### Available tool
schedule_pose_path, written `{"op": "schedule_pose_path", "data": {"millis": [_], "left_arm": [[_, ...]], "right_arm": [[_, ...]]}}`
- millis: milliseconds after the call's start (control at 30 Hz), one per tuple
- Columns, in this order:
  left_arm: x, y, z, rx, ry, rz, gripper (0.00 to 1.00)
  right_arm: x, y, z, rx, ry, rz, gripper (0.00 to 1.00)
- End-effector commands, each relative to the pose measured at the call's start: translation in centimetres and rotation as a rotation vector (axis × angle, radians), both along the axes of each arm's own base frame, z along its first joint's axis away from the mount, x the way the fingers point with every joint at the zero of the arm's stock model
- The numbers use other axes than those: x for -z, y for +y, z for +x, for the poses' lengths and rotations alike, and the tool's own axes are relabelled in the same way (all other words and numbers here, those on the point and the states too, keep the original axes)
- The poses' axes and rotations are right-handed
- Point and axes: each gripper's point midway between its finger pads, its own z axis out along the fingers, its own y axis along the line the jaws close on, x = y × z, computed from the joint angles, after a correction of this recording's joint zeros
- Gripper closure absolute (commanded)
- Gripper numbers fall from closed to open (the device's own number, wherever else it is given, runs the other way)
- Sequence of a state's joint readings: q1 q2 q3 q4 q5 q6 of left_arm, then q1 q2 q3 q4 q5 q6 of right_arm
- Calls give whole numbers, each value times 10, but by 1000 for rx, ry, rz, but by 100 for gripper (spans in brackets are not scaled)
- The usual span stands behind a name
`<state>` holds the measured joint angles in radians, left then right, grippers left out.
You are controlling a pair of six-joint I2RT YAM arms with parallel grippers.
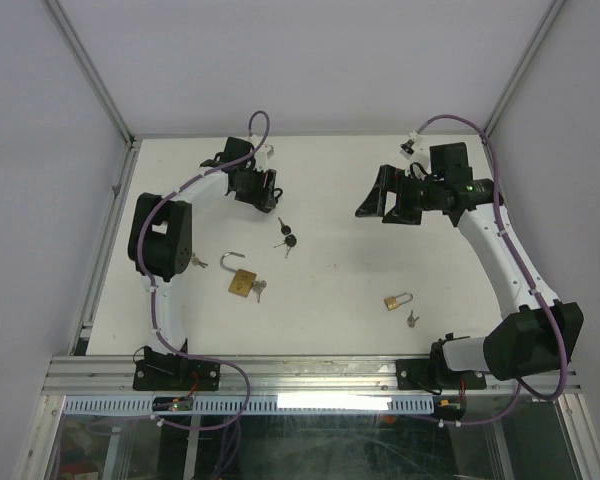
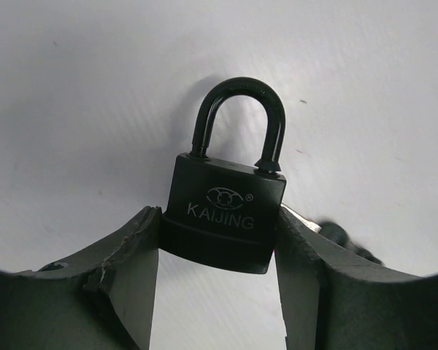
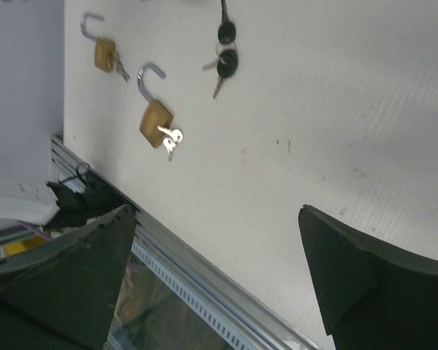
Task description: Unlock with the key
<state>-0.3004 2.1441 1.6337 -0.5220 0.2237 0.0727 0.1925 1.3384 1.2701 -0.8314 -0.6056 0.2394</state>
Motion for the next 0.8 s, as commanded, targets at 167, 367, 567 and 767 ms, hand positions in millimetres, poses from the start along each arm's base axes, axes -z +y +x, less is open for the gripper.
{"op": "schedule_pose_path", "data": {"millis": [167, 367, 567, 767], "left_arm": [[-295, -66, -57, -14, -551, -668, 100], [-322, -104, -103, 33, -554, -810, 100], [-342, -119, -113, 63, -605, -867, 100], [-351, -125, -120, 136, -661, -869, 100]], "right_arm": [[-167, 49, 53, 221, -452, 389, 23], [-198, 102, 75, 273, -511, 399, 26], [-205, 133, 70, 185, -513, 523, 21], [-187, 123, 74, 266, -500, 490, 62]]}}
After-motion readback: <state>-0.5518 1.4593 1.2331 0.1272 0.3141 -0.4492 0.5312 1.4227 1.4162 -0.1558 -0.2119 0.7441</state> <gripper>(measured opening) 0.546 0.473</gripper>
